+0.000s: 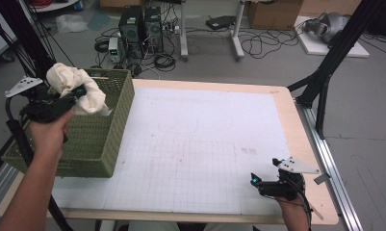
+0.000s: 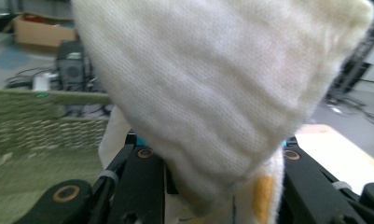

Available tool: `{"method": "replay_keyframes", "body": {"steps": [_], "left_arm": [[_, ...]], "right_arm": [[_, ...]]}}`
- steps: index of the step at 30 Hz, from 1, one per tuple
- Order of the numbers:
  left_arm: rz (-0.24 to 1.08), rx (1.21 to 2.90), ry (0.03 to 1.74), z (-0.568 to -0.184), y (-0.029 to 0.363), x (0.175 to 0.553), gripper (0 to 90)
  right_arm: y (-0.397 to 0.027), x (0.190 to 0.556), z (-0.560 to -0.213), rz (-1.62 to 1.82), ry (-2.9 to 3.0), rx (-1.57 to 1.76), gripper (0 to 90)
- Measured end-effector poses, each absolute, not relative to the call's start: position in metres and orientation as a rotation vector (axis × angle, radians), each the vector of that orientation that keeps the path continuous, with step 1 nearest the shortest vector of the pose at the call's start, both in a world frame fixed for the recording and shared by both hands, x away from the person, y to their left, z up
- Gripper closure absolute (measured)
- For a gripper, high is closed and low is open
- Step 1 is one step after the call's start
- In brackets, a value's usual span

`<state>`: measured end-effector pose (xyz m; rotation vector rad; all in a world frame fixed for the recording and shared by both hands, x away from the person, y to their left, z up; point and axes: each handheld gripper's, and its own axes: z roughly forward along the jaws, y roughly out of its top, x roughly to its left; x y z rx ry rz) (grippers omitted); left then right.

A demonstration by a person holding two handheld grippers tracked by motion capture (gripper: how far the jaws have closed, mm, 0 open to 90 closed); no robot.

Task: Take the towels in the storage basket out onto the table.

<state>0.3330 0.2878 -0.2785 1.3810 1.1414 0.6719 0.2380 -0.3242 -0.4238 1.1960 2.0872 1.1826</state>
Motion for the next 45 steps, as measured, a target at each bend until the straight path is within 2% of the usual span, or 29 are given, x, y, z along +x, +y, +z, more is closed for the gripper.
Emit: {"method": "replay_keyframes", "body": {"steps": [15, 29, 36, 45], "left_arm": [[0.525, 1.527, 0.919, -0.278, 0.206, 0.325, 69.8], [0.409, 1.652, 0.836, -0.308, 0.137, 0.329, 69.6], [0.345, 1.764, 0.799, -0.335, 0.091, 0.333, 69.4], [0.295, 1.825, 0.742, -0.357, 0.058, 0.335, 69.3]], "right_arm": [[-0.324, 0.238, -0.423, 1.188, 2.085, 1.188, 1.6], [-0.325, 0.237, -0.423, 1.196, 2.084, 1.194, 1.6], [-0.325, 0.238, -0.423, 1.197, 2.084, 1.191, 1.6], [-0.327, 0.238, -0.423, 1.197, 2.083, 1.193, 1.6]]}}
